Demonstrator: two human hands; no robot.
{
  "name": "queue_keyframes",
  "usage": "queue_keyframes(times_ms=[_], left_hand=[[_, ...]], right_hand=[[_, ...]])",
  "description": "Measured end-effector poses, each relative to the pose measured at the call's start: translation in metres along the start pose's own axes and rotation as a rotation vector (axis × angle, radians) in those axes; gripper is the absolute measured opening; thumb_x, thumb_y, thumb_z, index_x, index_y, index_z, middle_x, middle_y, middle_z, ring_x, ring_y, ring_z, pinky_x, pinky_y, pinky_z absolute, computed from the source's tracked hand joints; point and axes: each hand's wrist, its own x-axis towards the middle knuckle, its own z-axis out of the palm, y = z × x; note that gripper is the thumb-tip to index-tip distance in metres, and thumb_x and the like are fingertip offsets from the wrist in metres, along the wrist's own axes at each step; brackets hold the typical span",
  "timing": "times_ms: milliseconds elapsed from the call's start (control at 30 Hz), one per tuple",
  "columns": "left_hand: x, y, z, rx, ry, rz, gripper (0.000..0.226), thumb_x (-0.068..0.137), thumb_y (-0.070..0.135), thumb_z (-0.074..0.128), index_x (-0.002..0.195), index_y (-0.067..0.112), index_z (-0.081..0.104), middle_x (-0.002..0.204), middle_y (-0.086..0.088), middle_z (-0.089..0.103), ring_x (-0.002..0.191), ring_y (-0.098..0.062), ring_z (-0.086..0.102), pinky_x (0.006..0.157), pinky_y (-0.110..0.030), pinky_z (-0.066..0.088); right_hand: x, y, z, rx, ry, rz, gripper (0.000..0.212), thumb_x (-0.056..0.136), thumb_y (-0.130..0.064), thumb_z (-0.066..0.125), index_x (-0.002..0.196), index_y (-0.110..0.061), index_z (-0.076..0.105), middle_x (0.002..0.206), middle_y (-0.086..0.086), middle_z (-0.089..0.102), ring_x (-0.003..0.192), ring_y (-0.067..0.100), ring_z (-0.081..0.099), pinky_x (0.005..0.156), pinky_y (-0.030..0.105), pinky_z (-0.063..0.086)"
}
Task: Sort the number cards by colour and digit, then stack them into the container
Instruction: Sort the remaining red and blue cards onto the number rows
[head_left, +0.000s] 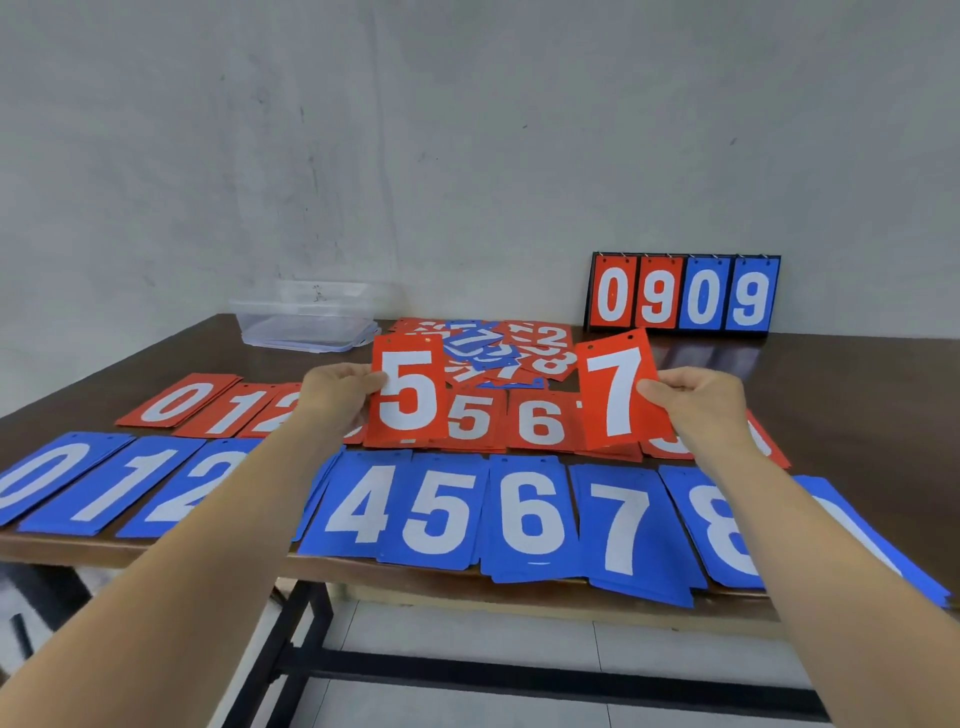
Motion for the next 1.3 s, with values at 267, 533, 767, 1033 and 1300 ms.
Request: queue_keyframes(times_ms=[267, 533, 767, 1033, 1300], left_hand=[[0.029, 0.003, 0.049, 0.181, -0.154, -0.103, 0.034, 0.088, 0.009, 0.068, 0.122, 0.011, 0.062, 0.113, -0.009, 0.066, 0.098, -0.024, 0.067, 0.084, -0.037, 0.058], [0.073, -0.005, 0.065, 0.379, -0.296, -0.062, 0.051, 0.086, 0.009, 0.070, 0.135, 0.011, 0.055, 0.132, -0.010, 0.058, 0.111, -0.026, 0.062, 0.090, -0.037, 0.056], [0.088, -0.020, 0.070, 0.801, -0.201, 0.192, 0.051, 0.086, 0.020, 0.072, 0.133, 0.011, 0.056, 0.132, -0.008, 0.058, 0.111, -0.022, 0.058, 0.092, -0.032, 0.048], [0.089, -0.030, 0.084, 1.193, -0.152, 0.288, 0.046, 0.085, 0.037, 0.072, 0.122, 0.013, 0.059, 0.103, -0.001, 0.062, 0.087, -0.015, 0.057, 0.070, -0.026, 0.050], [0.090, -0.028, 0.084, 1.205, -0.158, 0.286, 0.046, 0.084, 0.038, 0.073, 0.121, 0.016, 0.058, 0.103, -0.001, 0.061, 0.087, -0.016, 0.058, 0.070, -0.026, 0.049]], right_hand=[[0.031, 0.011, -0.003, -0.024, 0.019, 0.105, 0.021, 0.092, -0.018, 0.064, 0.110, -0.008, 0.067, 0.113, 0.010, 0.068, 0.104, 0.027, 0.065, 0.090, 0.042, 0.053], [0.063, 0.013, 0.006, -0.090, -0.054, 0.294, 0.019, 0.090, -0.020, 0.067, 0.106, -0.009, 0.066, 0.114, 0.010, 0.068, 0.097, 0.024, 0.064, 0.075, 0.033, 0.050], [0.077, 0.026, 0.041, -0.213, -0.085, 0.273, 0.016, 0.088, -0.017, 0.070, 0.099, -0.007, 0.067, 0.104, 0.008, 0.069, 0.079, 0.019, 0.062, 0.056, 0.023, 0.045], [0.086, 0.038, 0.057, -0.860, -0.080, 0.216, 0.025, 0.083, -0.033, 0.073, 0.080, -0.016, 0.054, 0.081, 0.002, 0.062, 0.065, 0.016, 0.054, 0.051, 0.026, 0.040], [0.085, 0.042, 0.059, -1.014, -0.147, 0.191, 0.032, 0.082, -0.040, 0.073, 0.095, -0.019, 0.052, 0.088, 0.001, 0.058, 0.078, 0.019, 0.058, 0.059, 0.028, 0.044]])
